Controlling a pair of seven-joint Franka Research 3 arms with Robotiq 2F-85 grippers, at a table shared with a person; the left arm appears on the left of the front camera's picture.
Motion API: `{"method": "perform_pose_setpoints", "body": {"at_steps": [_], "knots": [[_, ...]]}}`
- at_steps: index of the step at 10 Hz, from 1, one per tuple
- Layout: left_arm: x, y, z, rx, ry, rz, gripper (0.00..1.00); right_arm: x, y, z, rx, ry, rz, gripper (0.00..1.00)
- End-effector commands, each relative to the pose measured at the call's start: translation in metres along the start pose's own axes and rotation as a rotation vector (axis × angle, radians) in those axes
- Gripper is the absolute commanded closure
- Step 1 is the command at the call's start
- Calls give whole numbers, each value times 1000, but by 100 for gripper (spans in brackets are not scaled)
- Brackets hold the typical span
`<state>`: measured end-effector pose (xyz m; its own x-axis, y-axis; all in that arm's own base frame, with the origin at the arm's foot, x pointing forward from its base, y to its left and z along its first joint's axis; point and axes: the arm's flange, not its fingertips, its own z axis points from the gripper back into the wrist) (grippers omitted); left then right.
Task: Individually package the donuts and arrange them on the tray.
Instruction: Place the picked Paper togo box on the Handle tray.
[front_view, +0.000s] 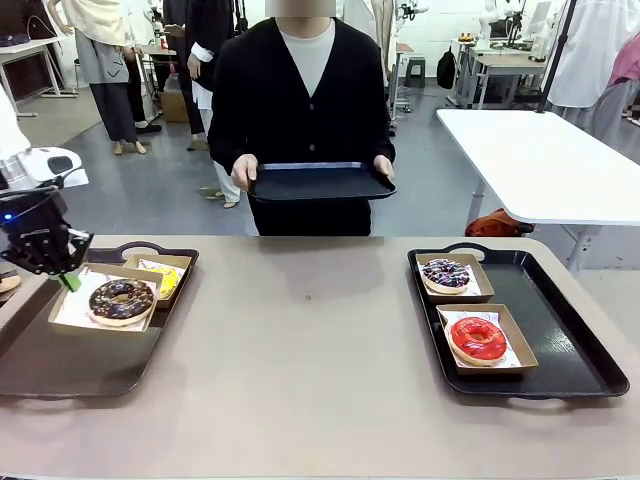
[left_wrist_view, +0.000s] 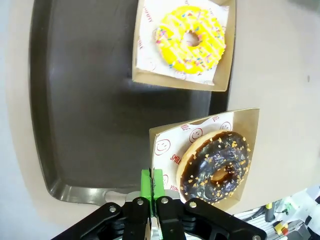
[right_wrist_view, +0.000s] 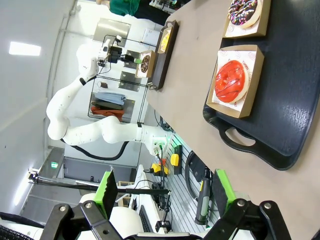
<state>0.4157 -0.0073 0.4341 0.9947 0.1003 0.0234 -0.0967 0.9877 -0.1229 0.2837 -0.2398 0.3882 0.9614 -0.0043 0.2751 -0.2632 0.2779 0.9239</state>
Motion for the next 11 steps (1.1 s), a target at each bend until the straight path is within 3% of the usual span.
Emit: {"method": "perform_pose_setpoints", "body": {"at_steps": [1,9,11], "knots": [[-3,10,1,1,-3,-19,99,-4,1,-1,4,1,3,0],[-2,6,0,1,5,-2,99,-4,1,-1,4,1,3,0],[3,15,-8,-30,34,-163,99,-4,1,-1,4,1,3,0]]}}
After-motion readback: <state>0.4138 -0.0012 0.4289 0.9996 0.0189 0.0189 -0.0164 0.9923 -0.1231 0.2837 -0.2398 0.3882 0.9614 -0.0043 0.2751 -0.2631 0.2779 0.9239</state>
